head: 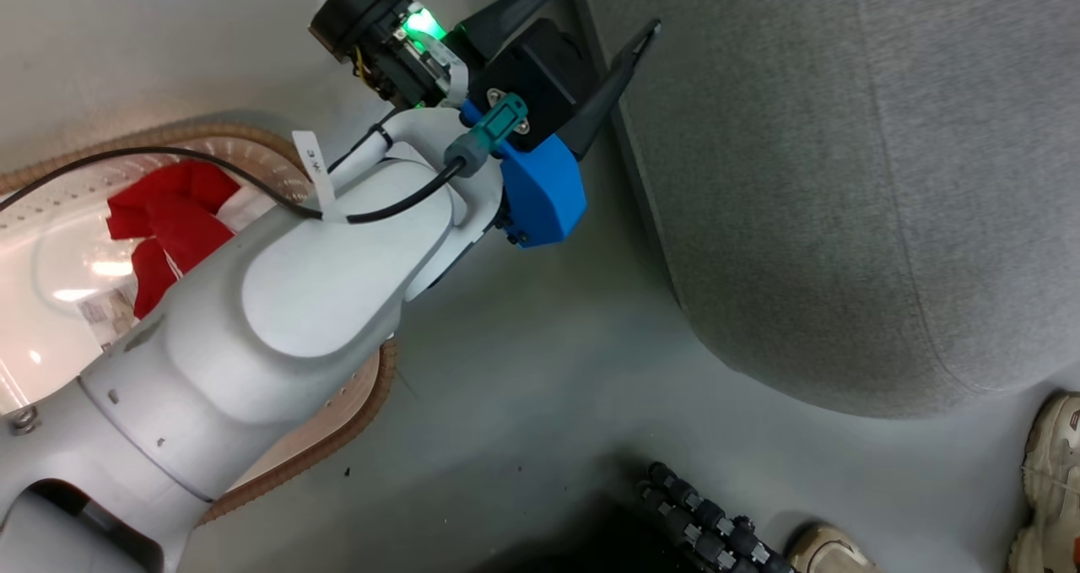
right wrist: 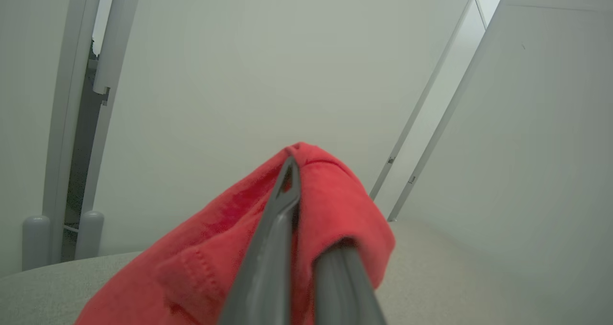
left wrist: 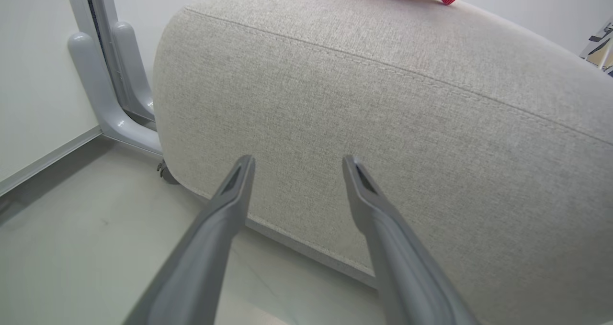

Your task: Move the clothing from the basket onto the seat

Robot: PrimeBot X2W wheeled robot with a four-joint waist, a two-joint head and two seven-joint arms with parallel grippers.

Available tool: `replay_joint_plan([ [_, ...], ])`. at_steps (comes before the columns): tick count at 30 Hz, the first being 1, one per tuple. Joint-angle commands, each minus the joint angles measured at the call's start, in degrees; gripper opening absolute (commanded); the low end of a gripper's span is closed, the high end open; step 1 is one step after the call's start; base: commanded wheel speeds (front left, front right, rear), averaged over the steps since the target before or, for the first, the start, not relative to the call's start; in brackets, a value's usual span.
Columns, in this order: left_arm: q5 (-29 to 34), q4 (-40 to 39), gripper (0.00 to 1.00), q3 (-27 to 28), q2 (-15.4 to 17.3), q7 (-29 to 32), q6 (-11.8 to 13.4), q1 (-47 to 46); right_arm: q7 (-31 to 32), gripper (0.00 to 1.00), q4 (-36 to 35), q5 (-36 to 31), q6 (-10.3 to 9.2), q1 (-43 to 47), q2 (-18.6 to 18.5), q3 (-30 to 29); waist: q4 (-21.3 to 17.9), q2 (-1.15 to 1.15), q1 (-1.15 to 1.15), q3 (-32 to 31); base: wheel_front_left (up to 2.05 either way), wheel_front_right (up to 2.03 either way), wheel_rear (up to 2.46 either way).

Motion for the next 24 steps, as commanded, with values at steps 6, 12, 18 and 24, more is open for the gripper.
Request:
replay_joint_plan([
  [6, 0.35, -2.8, 1.0, -0.04, 2.07, 0.92, 1.04, -0.25, -0.03, 0.0, 6.69, -1.7, -0.06, 1.24, 3.66, -0.8, 0.76, 0.0, -0.01, 2.19, 0.0, 0.0, 0.0],
  [12, 0.29, -4.69, 1.0, -0.26, 2.94, 1.65, 1.99, 0.51, -0.03, 0.0, 9.7, -3.25, -0.06, 3.3, 7.38, -0.87, 0.95, 0.0, -0.01, 2.45, 0.0, 0.0, 0.0],
  [18, -0.13, -5.7, 1.0, 0.09, 3.06, 1.23, 2.55, 0.27, -0.03, 1.0, 10.23, -3.83, -0.06, 4.83, 8.95, -1.89, 1.58, 0.0, -0.01, 2.09, 0.0, 0.0, 0.0],
  [24, -0.75, -5.14, 1.0, 0.34, 2.2, -0.53, 2.95, 1.21, -0.03, 1.0, 6.95, -3.31, -0.06, 9.2, 9.21, -3.41, 2.91, 0.0, -0.01, 0.14, 0.0, 0.0, 0.0],
])
